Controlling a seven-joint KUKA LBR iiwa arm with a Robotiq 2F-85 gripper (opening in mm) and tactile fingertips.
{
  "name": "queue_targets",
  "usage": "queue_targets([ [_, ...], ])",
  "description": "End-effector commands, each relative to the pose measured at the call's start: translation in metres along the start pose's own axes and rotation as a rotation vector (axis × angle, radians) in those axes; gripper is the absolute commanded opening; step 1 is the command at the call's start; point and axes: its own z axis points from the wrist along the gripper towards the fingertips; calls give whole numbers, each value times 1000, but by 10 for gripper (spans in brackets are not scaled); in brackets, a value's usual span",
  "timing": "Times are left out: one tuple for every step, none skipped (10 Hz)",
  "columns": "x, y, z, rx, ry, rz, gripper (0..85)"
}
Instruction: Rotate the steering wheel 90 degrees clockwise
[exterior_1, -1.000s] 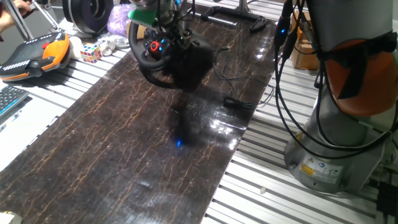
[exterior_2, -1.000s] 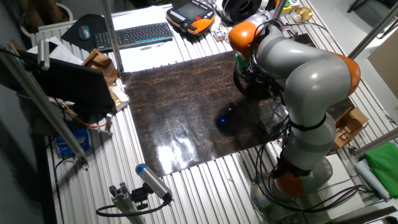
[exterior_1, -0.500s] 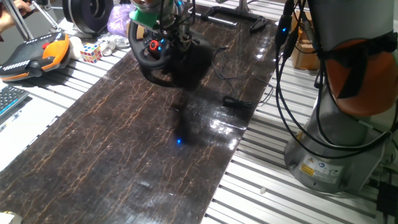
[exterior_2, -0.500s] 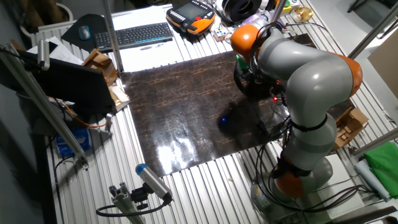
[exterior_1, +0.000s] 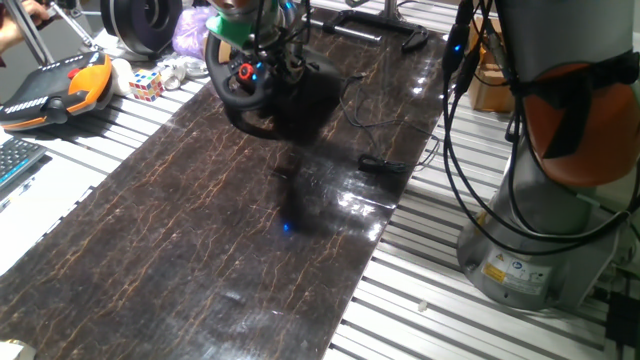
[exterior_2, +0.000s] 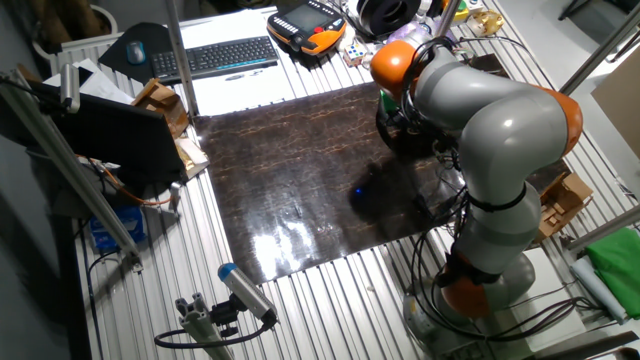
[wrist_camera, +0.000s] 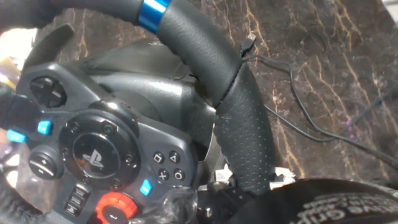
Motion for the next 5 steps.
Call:
queue_targets([
  [1,0,1,-2,-2,6,10],
  [3,1,0,-3,-5,16,10],
  [4,1,-1,-8,-6,31,10],
  [5,1,0,-19,-8,45,123],
  [6,2,0,-27,-12,55,403],
])
